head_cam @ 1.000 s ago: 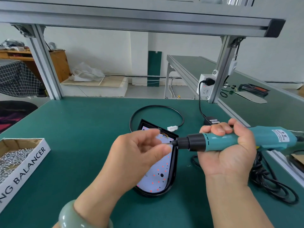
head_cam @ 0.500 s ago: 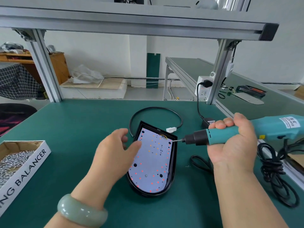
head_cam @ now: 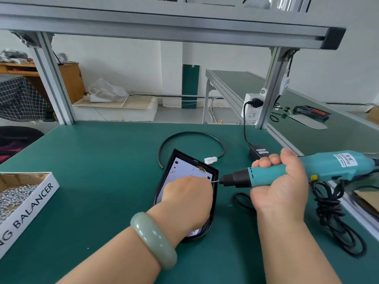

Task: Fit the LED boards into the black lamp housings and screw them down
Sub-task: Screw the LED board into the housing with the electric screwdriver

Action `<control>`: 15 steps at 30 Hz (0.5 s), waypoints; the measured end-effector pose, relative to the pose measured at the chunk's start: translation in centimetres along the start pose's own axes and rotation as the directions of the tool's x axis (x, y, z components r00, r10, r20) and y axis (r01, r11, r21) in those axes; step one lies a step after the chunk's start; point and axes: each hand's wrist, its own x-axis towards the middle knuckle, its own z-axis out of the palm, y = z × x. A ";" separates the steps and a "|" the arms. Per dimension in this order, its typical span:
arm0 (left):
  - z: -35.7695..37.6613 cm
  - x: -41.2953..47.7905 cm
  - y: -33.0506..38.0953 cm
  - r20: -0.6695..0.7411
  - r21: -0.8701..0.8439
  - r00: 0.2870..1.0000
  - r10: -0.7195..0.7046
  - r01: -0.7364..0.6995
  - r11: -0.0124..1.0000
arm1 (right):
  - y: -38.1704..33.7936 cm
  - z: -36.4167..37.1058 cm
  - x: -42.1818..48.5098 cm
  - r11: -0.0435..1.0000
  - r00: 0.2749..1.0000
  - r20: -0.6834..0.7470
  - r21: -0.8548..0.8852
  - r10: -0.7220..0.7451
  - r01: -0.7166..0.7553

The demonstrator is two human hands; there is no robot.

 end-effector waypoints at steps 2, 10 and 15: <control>-0.1 0.0 0.1 -0.022 0.044 0.999 0.029 -0.028 0.999 | 0.1 0.1 -0.1 1.000 1.000 -0.004 0.000 0.005 -0.005; -1.4 -1.6 -3.3 -0.217 -0.692 0.952 -0.215 0.005 0.722 | -0.6 0.3 -0.3 0.996 0.999 0.012 0.082 0.034 -0.035; -2.0 -2.8 -4.6 -0.195 -0.928 0.931 -0.308 -0.074 0.365 | -1.1 0.7 -0.8 0.975 0.995 0.035 0.198 0.096 -0.101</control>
